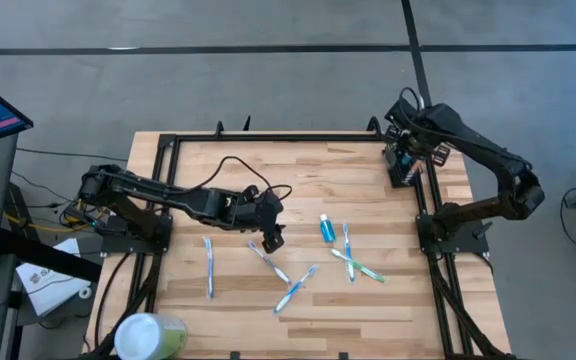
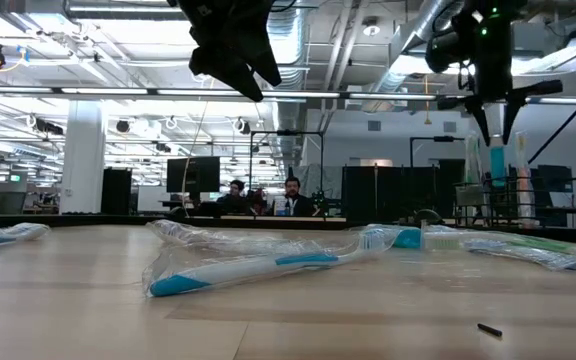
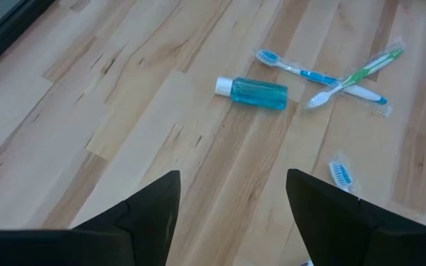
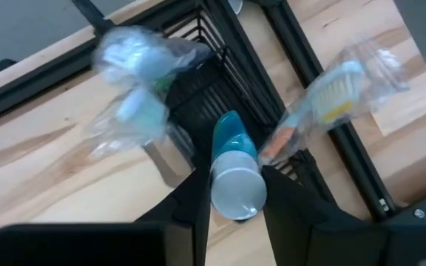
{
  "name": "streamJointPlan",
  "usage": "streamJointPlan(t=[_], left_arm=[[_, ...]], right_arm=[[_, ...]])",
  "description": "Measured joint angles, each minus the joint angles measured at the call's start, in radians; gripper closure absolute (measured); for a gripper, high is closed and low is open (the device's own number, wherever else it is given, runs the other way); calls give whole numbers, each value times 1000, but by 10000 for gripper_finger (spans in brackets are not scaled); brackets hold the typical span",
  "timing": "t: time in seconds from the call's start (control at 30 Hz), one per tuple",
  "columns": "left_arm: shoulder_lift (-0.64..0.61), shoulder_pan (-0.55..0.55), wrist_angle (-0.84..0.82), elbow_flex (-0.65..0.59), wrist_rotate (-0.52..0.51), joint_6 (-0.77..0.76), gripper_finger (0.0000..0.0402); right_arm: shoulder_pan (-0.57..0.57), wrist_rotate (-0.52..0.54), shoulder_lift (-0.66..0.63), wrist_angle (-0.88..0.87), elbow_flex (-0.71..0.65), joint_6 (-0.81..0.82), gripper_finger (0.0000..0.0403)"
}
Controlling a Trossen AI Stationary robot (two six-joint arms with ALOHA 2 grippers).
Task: Pick & Place toothbrushing station
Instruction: Put the left blue mouthwash into the middle section of wire organizer
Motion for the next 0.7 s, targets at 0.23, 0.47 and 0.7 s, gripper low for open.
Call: streamJointPlan(t=[0.23, 0.47, 0.7], left_arm=[[0, 0, -1, 0, 0, 1, 161], [0, 0, -4, 0, 0, 3, 161], [0, 0, -4, 0, 0, 16, 161]], right_arm=[[0, -26, 0, 108, -61, 37, 310], [0, -50, 0, 131, -98, 84, 310], [0, -52, 0, 138, -110, 74, 310]])
